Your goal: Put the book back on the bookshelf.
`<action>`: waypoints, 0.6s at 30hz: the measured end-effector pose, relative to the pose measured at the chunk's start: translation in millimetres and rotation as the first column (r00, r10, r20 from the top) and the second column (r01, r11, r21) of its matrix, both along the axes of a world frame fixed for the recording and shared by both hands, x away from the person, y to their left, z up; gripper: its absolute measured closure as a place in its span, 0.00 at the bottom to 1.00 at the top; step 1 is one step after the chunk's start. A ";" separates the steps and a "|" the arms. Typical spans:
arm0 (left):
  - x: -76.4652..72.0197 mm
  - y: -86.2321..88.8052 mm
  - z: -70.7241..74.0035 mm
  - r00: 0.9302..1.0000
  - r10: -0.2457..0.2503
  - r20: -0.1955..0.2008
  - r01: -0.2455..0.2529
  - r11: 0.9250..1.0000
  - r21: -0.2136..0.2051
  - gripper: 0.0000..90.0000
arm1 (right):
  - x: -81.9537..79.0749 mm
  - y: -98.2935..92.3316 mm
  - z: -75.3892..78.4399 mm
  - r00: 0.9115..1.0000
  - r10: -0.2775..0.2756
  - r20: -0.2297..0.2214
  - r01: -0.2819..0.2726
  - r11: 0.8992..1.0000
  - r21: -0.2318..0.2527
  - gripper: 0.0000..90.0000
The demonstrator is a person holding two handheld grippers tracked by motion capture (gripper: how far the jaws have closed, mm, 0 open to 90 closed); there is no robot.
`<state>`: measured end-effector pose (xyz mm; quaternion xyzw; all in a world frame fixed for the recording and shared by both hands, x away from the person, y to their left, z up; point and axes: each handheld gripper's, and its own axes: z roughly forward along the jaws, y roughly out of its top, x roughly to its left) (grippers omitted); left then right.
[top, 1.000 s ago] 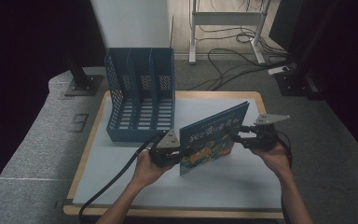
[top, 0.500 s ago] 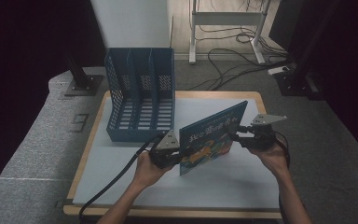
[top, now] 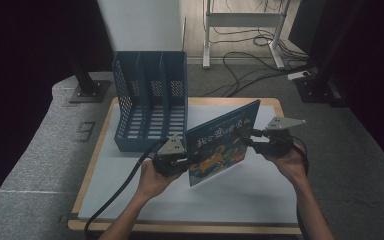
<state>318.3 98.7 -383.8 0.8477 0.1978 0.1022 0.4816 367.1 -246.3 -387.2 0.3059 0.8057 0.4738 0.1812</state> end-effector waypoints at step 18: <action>1.0 34.9 29.2 0.998 0.059 -0.002 -0.059 0.998 0.003 0.92 | 18.1 38.0 23.8 0.999 0.049 0.015 -0.049 0.999 0.013 0.58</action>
